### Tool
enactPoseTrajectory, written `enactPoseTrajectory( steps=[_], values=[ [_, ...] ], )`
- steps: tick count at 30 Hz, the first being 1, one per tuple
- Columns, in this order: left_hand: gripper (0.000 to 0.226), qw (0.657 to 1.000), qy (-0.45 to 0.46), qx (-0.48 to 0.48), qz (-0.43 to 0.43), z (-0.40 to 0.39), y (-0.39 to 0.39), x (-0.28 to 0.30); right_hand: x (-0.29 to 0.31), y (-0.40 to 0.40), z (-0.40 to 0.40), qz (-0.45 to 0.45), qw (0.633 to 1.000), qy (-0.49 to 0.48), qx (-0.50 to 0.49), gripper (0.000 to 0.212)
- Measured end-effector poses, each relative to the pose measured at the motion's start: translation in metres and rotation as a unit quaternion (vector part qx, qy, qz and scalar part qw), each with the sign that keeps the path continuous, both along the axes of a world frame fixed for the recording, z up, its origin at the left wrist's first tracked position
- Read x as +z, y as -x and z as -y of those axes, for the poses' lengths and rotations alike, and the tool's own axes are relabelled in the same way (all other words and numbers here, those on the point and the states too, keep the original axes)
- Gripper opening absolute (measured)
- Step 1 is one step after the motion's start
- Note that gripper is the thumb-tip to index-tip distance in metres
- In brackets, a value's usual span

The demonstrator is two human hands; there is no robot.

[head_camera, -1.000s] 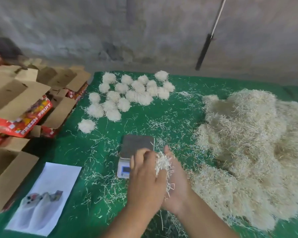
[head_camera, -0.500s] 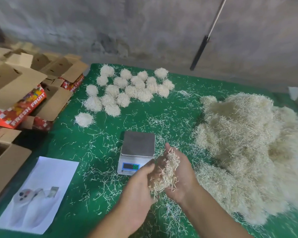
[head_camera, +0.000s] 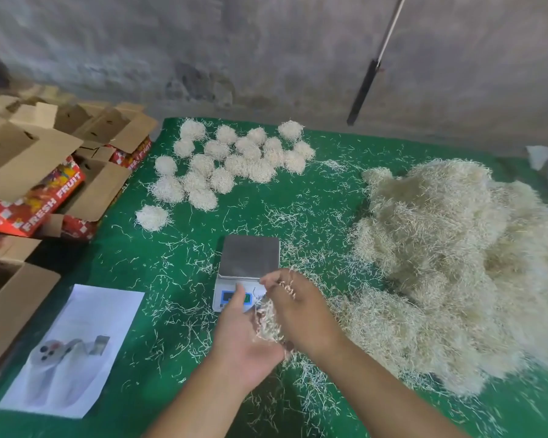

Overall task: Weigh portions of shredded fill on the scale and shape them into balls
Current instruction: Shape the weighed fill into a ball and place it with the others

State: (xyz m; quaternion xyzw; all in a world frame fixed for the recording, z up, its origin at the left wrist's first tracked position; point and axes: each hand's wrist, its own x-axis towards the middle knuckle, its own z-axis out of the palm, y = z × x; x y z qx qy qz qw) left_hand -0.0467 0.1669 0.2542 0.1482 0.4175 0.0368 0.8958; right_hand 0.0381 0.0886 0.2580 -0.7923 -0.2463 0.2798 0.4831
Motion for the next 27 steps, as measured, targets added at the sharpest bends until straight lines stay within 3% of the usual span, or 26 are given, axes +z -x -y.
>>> enactPoseTrajectory(
  steps=[2, 4, 6, 9, 10, 11, 13, 14, 16, 20, 22, 24, 27],
  values=[
    [0.040, 0.998, -0.059, -0.014, 0.013, 0.000, -0.004, 0.014, -0.009, 0.003, 0.007, 0.178, 0.981, 0.027, 0.065, 0.025],
    [0.048, 0.994, -0.107, -0.021, 0.007, 0.006, -0.006, 0.022, -0.011, 0.001, 0.012, 0.256, 0.962, 0.042, 0.089, 0.040],
    [0.058, 0.985, -0.168, -0.024, 0.019, 0.012, -0.010, 0.029, -0.008, -0.002, 0.018, 0.172, 0.982, 0.008, 0.082, 0.046],
    [0.111, 0.978, -0.206, -0.038, 0.022, 0.022, -0.016, 0.037, -0.002, -0.002, 0.031, -0.015, 0.998, -0.048, 0.032, 0.054],
    [0.112, 0.978, -0.204, -0.024, 0.039, 0.021, -0.015, 0.035, -0.001, -0.001, 0.037, -0.047, 0.997, -0.060, 0.012, 0.056],
    [0.095, 0.978, -0.196, -0.019, 0.065, 0.020, -0.016, 0.035, -0.001, 0.000, 0.042, -0.058, 0.996, -0.064, 0.000, 0.057],
    [0.038, 0.978, -0.196, -0.035, 0.056, 0.019, -0.017, 0.040, 0.001, 0.001, 0.050, -0.060, 0.995, -0.079, -0.010, 0.061],
    [0.027, 0.969, -0.226, -0.078, 0.060, 0.019, -0.016, 0.037, 0.001, 0.001, 0.054, -0.053, 0.995, -0.085, -0.018, 0.064],
    [0.032, 0.932, -0.299, -0.181, 0.100, 0.026, -0.018, 0.040, 0.002, 0.001, 0.059, -0.033, 0.995, -0.089, -0.013, 0.070],
    [0.015, 0.916, -0.349, -0.190, 0.056, 0.035, -0.026, 0.053, 0.006, -0.005, 0.075, -0.051, 0.992, -0.101, 0.051, 0.073],
    [0.027, 0.911, -0.378, -0.164, 0.020, 0.032, -0.027, 0.051, 0.003, -0.009, 0.085, -0.072, 0.994, -0.048, 0.070, 0.085],
    [0.038, 0.901, -0.410, -0.139, -0.006, 0.028, -0.030, 0.052, 0.004, -0.013, 0.093, -0.188, 0.978, -0.074, 0.053, 0.076],
    [0.034, 0.912, -0.396, -0.101, 0.019, 0.028, -0.038, 0.060, 0.002, -0.028, 0.107, -0.442, 0.874, -0.179, -0.087, 0.094]
  ],
)
